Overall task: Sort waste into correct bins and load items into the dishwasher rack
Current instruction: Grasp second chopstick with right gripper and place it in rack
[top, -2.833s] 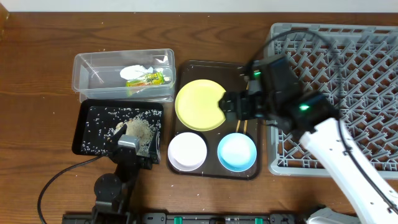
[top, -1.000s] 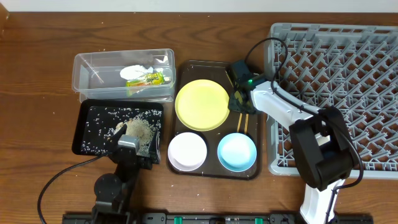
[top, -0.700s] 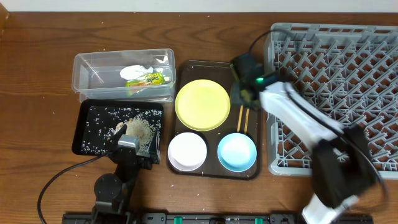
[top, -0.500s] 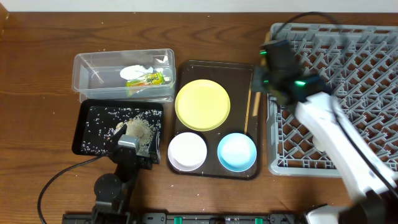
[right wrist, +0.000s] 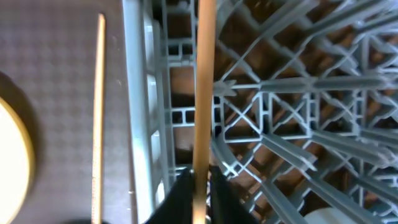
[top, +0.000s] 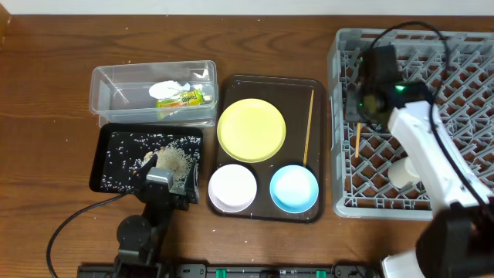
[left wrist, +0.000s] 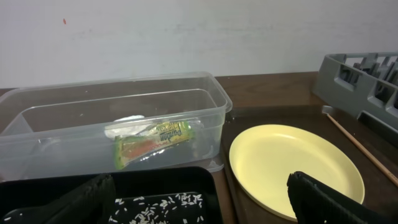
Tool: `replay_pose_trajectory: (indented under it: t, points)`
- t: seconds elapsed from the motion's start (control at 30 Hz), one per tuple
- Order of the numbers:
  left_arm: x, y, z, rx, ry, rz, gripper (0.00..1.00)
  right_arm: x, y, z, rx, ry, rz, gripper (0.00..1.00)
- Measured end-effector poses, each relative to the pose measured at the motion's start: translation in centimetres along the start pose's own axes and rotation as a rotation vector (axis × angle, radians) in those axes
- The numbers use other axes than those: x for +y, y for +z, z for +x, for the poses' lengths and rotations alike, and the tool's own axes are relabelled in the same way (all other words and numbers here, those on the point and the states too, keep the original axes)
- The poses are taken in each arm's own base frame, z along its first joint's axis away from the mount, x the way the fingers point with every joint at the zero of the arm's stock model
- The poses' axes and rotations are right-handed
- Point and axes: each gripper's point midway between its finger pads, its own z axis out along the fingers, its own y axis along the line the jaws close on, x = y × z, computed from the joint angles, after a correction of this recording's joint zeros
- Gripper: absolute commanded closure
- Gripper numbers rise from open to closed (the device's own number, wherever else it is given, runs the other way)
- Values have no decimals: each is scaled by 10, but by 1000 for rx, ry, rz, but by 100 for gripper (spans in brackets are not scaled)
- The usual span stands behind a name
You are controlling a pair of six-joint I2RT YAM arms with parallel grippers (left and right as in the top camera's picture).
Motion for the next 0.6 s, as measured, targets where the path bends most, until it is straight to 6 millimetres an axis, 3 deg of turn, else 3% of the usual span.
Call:
replay_pose_trajectory:
  t: [0.1,0.27,0.47,0.6]
  points:
    - [0,0,0,0,0,0,9,5,6,3,16,-29,-12,53]
    - [0,0,0,0,0,0,9,40,-7,-2,-36,-86,-112,47]
    - [0,0,0,0,0,0,9,104,-21,12,-55,-174,-227,61]
    - [0,0,0,0,0,0,9,121,-2,24,-32,-141,-152,70]
